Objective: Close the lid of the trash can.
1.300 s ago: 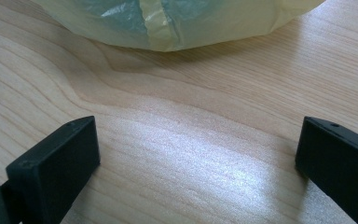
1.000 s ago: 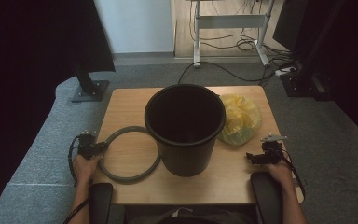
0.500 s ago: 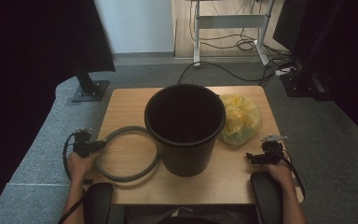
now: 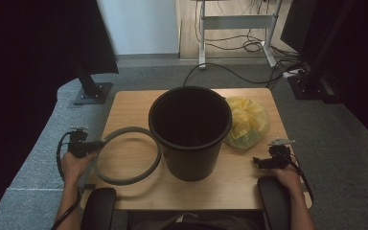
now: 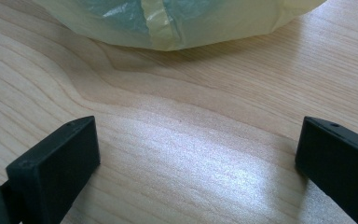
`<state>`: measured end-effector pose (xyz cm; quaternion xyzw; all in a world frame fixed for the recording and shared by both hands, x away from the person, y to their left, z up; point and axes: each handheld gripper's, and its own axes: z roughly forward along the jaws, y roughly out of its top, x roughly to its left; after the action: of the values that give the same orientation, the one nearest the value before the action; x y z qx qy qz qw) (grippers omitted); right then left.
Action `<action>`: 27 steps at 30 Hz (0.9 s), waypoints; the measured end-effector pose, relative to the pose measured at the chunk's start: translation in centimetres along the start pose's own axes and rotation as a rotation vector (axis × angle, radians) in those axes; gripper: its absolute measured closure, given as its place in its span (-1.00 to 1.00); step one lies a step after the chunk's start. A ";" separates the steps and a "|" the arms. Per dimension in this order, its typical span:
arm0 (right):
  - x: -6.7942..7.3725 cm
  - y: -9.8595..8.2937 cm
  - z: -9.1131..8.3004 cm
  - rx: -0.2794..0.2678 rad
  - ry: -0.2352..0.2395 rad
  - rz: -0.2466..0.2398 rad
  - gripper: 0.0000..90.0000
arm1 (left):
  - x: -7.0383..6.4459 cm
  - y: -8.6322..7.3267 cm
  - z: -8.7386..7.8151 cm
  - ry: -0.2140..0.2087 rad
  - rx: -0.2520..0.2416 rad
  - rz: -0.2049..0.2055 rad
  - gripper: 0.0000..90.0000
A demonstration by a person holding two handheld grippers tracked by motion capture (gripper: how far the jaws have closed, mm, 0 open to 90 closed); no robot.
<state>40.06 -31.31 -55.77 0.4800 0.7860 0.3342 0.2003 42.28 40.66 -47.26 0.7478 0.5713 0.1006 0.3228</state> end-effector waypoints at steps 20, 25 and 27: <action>0.0 0.0 0.0 0.000 -0.001 0.001 -1.00 | -0.7 3.4 -4.4 -0.060 -0.028 -0.004 0.75; 0.0 0.0 0.0 0.000 -0.001 0.001 -1.00 | -0.7 3.9 -5.3 -0.077 -0.032 -0.007 0.75; 0.0 0.0 0.0 0.000 -0.001 0.001 -1.00 | -0.7 4.2 -5.7 -0.076 -0.032 -0.008 0.75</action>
<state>40.06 -31.31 -55.77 0.4803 0.7857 0.3342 0.2005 42.37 41.50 -40.20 0.7435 0.5599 0.0800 0.3568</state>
